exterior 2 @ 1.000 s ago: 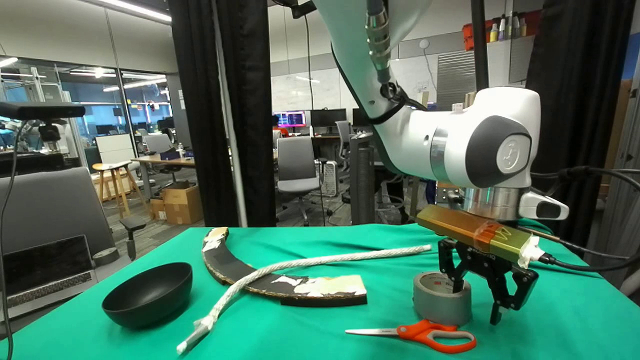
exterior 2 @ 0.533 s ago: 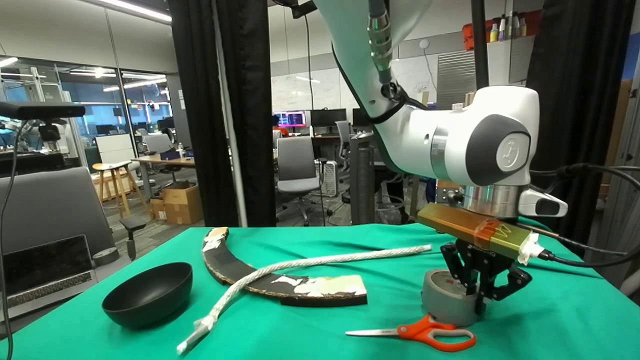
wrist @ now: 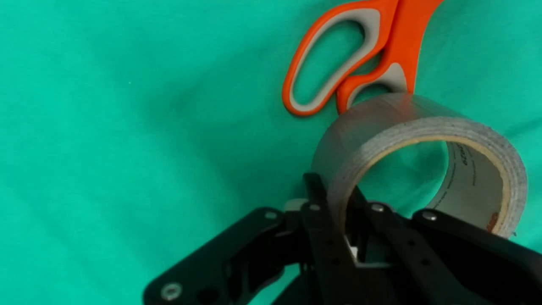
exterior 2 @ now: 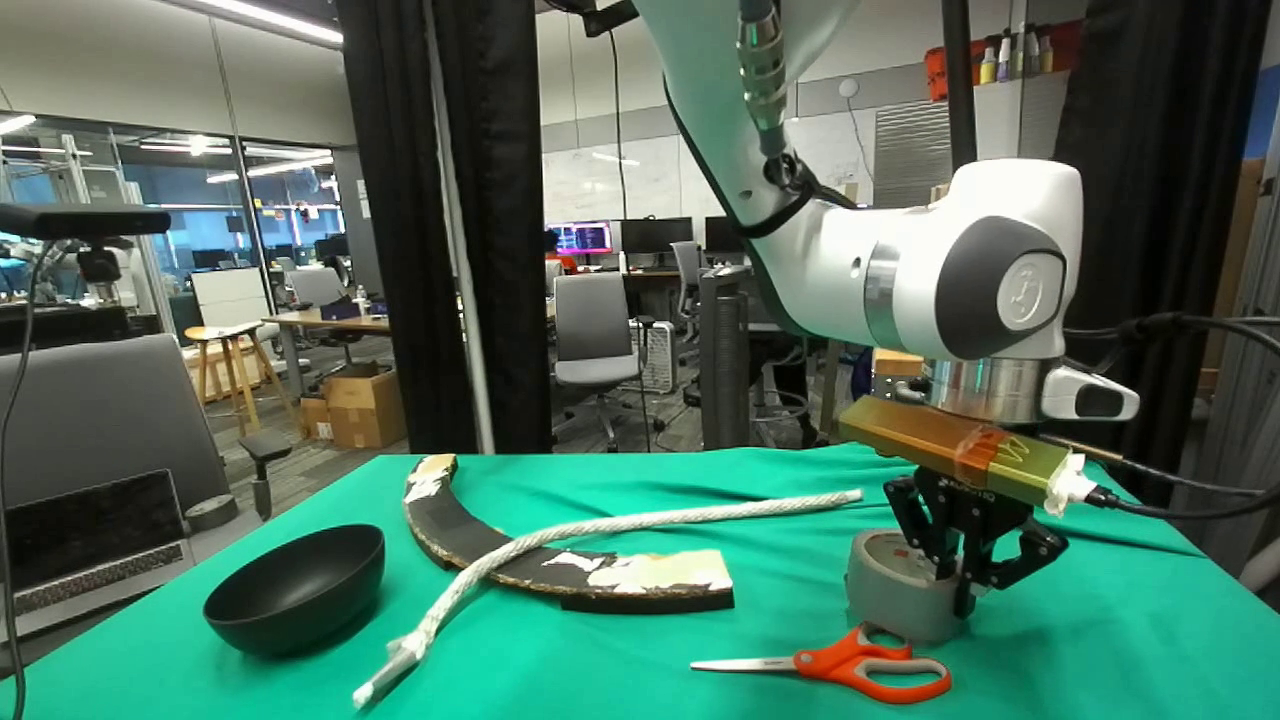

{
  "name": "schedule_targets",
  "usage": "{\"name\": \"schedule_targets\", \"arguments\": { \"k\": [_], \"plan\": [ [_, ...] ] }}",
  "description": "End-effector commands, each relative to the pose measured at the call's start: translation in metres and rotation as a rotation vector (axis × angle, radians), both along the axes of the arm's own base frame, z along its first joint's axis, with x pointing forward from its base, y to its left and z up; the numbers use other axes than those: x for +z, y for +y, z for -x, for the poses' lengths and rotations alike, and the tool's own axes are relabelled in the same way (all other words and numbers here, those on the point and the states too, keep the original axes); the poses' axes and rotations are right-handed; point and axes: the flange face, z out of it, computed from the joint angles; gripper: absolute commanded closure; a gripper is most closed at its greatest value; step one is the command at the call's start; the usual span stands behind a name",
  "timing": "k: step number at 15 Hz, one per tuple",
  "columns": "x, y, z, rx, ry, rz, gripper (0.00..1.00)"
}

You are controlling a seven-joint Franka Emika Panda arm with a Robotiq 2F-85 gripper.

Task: Put the gray tape in the black bowl

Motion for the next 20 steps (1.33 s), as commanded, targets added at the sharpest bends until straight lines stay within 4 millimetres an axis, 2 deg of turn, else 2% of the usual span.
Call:
{"name": "schedule_targets", "arguments": {
  "k": [1, 6, 8, 10, 12, 14, 16, 20],
  "plan": [
    [0.058, 0.001, 0.01, 0.064, -0.047, -0.036, 0.88],
    [0.124, 0.015, 0.027, 0.143, -0.072, -0.12, 0.88],
    [0.147, 0.032, 0.037, 0.205, -0.075, -0.172, 0.88],
    [0.162, 0.053, 0.046, 0.326, -0.045, -0.214, 0.88],
    [0.168, 0.073, 0.058, 0.432, 0.003, -0.234, 0.89],
    [0.165, 0.095, 0.068, 0.533, 0.05, -0.264, 0.89],
    [0.156, 0.118, 0.076, 0.62, 0.089, -0.276, 0.89],
    [0.132, 0.166, 0.079, 0.622, 0.081, -0.208, 0.89]
  ]
}}
